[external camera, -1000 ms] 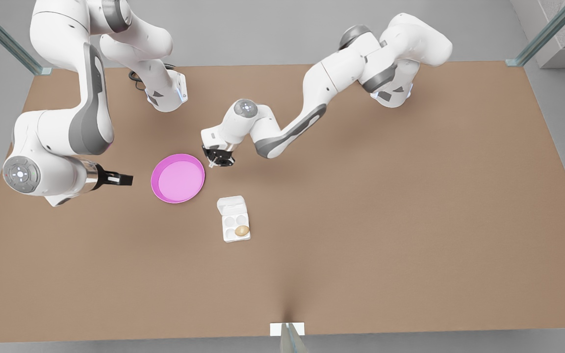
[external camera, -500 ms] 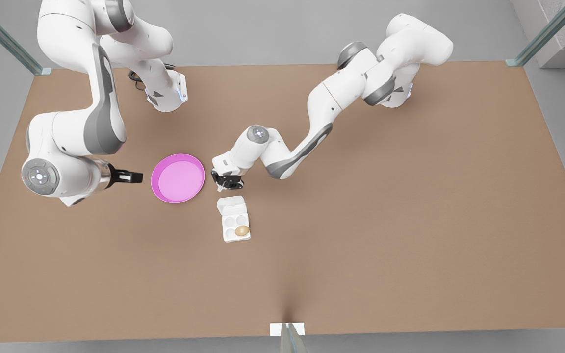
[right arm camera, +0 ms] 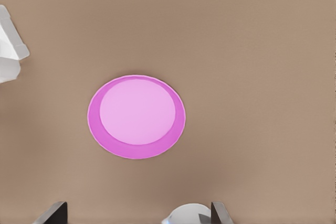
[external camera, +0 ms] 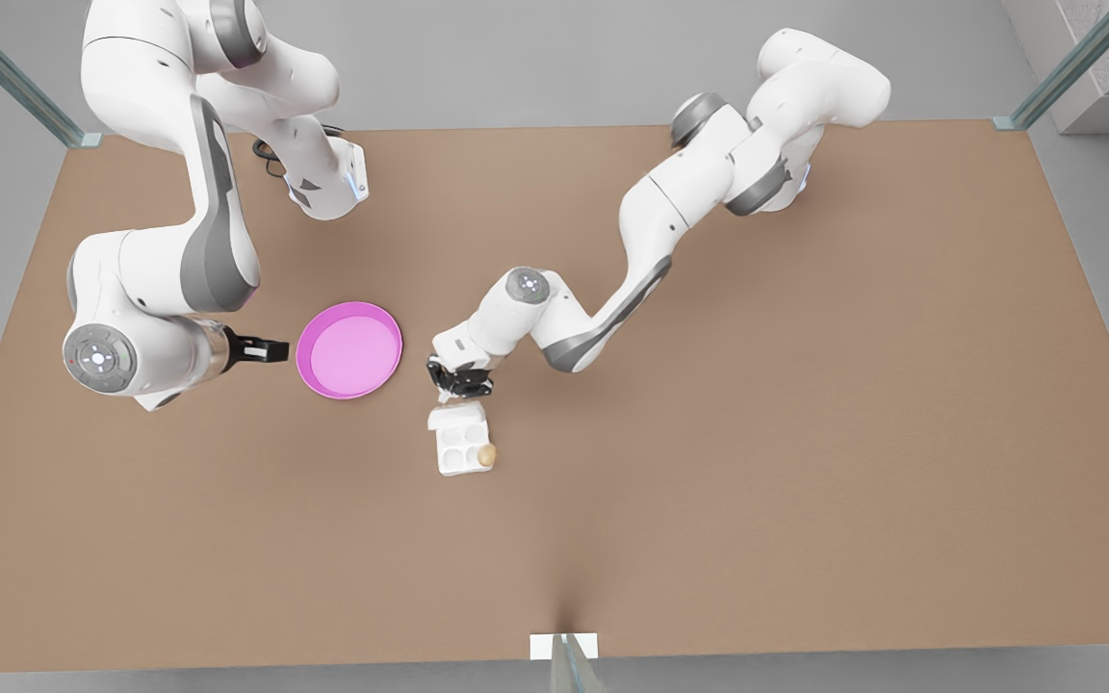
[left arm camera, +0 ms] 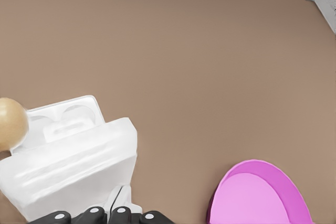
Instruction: Pack egg into the box and close the box lid
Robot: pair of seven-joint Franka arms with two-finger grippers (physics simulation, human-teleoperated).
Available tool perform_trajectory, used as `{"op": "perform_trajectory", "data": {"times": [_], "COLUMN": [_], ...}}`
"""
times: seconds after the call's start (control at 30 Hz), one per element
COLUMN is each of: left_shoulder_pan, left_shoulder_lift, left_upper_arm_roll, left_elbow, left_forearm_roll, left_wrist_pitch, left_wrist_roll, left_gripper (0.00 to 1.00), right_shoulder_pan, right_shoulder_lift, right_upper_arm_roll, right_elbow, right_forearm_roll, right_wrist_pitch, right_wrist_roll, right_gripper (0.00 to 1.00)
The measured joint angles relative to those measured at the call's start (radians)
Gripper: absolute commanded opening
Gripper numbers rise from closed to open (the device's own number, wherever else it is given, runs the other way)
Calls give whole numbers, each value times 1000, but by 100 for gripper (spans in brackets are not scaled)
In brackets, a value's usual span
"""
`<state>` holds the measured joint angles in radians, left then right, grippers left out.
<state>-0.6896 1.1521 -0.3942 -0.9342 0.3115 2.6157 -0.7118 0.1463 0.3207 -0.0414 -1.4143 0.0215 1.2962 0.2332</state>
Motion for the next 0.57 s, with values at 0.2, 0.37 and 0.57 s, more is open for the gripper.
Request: {"op": "perform_trajectory", "data": {"times": [0.2, 0.37, 0.57], "left_shoulder_pan": [30, 28, 39], "left_shoulder_lift": [-5, -5, -204], "left_upper_arm_roll": [-15, -15, -38], "left_elbow": [0, 0, -1], "left_forearm_roll": [-1, 0, -37], "left_wrist_pitch": [-3, -2, -376], "left_wrist_roll": [3, 2, -1], "left_gripper": [21, 21, 21], "right_shoulder_pan": [9, 21, -14], "right_shoulder_lift": [7, 13, -3], "right_upper_arm_roll": [0, 6, 5], "right_elbow": [3, 32, 152], "right_forearm_roll": [0, -6, -39], "right_wrist_pitch": [0, 14, 66], "right_wrist_roll": [4, 17, -199], "right_gripper": [100, 100, 100]}}
